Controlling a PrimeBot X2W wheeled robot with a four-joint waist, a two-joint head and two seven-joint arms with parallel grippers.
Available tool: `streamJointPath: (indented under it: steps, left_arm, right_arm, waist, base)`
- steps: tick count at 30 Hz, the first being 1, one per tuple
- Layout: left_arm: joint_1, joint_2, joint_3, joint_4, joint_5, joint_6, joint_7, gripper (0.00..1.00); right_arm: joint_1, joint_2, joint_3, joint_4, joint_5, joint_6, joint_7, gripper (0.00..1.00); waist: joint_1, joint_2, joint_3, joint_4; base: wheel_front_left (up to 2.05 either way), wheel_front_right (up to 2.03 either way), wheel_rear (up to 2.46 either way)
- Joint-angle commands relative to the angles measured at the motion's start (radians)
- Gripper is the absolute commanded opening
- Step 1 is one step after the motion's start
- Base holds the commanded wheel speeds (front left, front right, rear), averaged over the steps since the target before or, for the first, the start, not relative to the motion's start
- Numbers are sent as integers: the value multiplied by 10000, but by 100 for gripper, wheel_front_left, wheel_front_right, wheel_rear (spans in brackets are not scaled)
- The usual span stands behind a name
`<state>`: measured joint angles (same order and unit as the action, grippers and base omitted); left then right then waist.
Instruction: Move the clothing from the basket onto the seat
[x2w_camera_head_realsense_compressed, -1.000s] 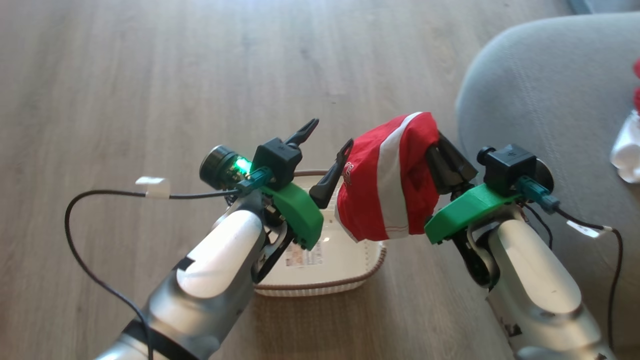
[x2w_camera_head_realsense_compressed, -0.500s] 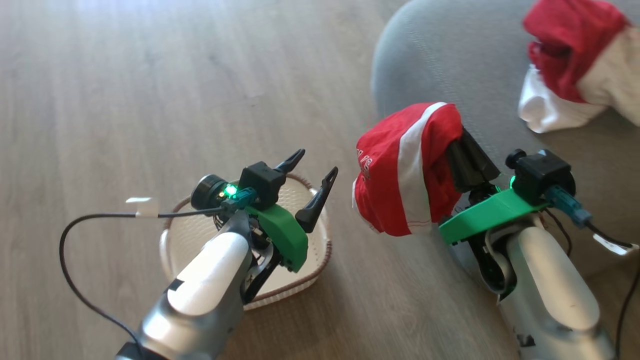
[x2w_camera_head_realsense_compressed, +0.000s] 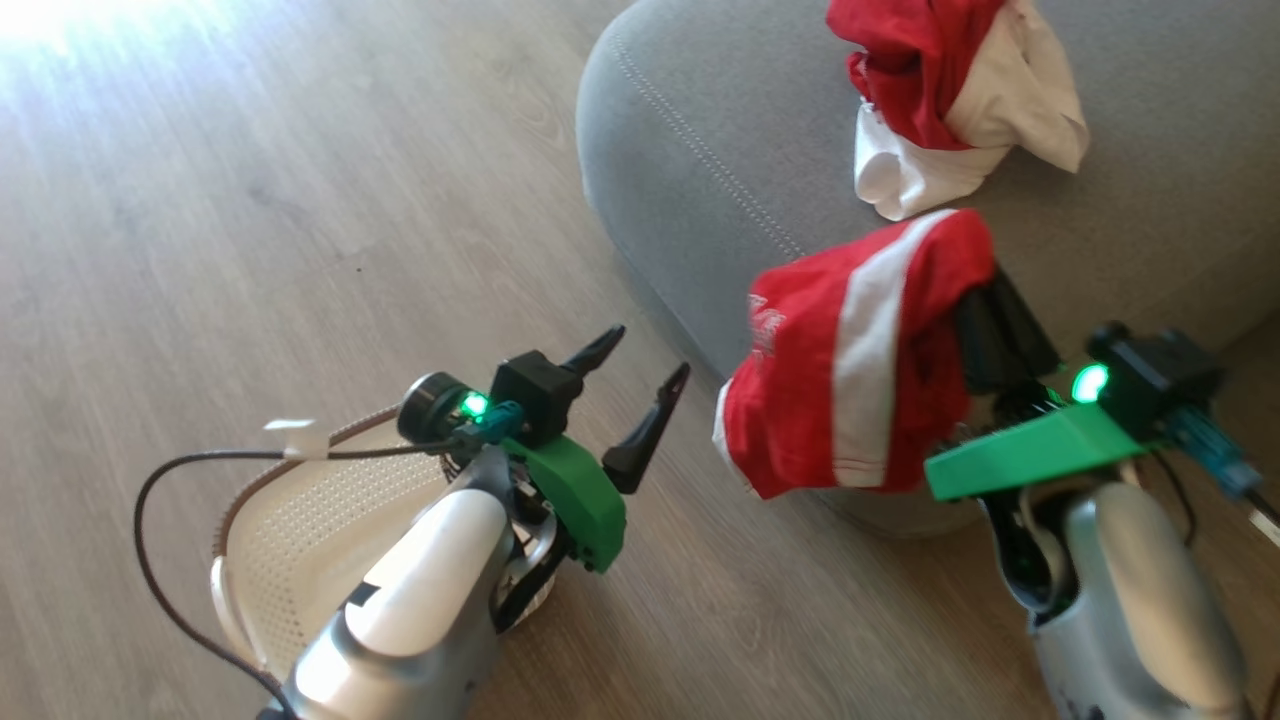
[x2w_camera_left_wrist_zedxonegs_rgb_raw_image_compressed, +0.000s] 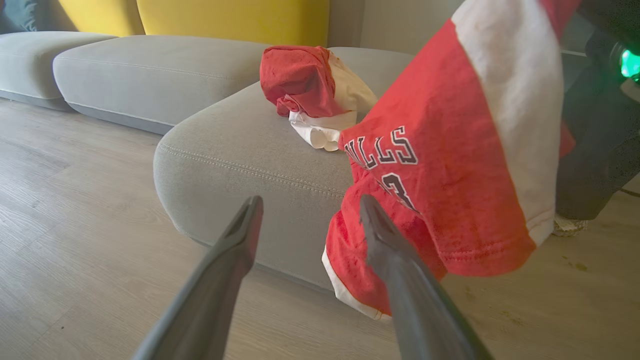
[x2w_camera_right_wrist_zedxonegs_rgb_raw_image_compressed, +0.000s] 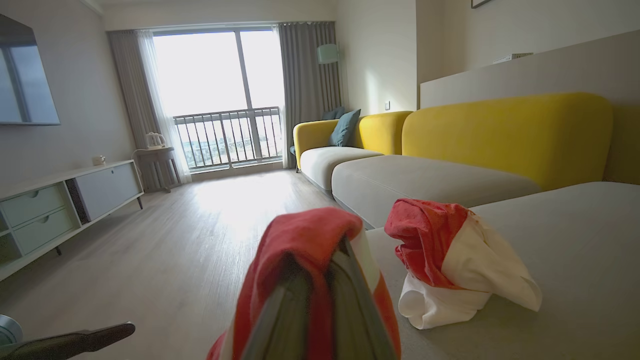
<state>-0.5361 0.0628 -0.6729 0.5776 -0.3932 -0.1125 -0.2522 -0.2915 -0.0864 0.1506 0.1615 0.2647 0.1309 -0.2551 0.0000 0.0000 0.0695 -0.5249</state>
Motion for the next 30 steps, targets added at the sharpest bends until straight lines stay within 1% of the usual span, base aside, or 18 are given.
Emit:
streamJointPath:
  steps: [1,9,13,15,17,20,26,29,30]
  left_arm:
    - [-403,42,255,-268,81,-56,-95,100]
    - [-790,-75,-263,-70,-12,-158,-95,100]
    - [-858,-100,-409,-29,-49,-173,-95,100]
    - [-842,-105,-449,-62,-44,-176,-95,100]
    - [-809,-107,-496,-89,-39,-178,-95,100]
    - [-791,-66,-581,-101,-4,-179,-95,100]
    - [-717,311,-563,-210,90,-180,-95,100]
    - [-642,548,-491,-303,150,-181,-95,100]
    - [-642,548,-491,-303,150,-181,-95,100]
  right_arm:
    - [17,108,-16,-511,-62,-2,-67,0]
    - [1080,236,-1163,-1641,-269,-2,-67,0]
    - [1530,279,-1511,-2012,-485,-2,-67,0]
    - [1476,189,-1541,-2029,-613,-2,-67,0]
    - [1226,-31,-1538,-2047,-751,-2,-67,0]
    - [579,-576,-1548,-1982,-964,-2,-67,0]
    - [-1120,-1804,-1644,-1524,-1243,-2,-67,0]
    - [-1977,-2254,-1568,-1143,-1396,-2,-67,0]
    - [-1977,-2254,-1568,-1143,-1396,-2,-67,0]
  waist:
    - [0,0,38,-153]
    - [0,0,227,-275]
    - [0,0,371,-338]
    - [0,0,467,-355]
    - [0,0,606,-362]
    - [0,0,885,-369]
    - [0,0,1570,-383]
    - [0,0,1878,-394]
    - [0,0,1878,-394]
  base:
    - [0,0,0]
    - [0,0,0]
    - [0,0,0]
    - [0,0,0]
    - [0,0,0]
    - [0,0,0]
    - [0,0,0]
    - [0,0,0]
    - [0,0,0]
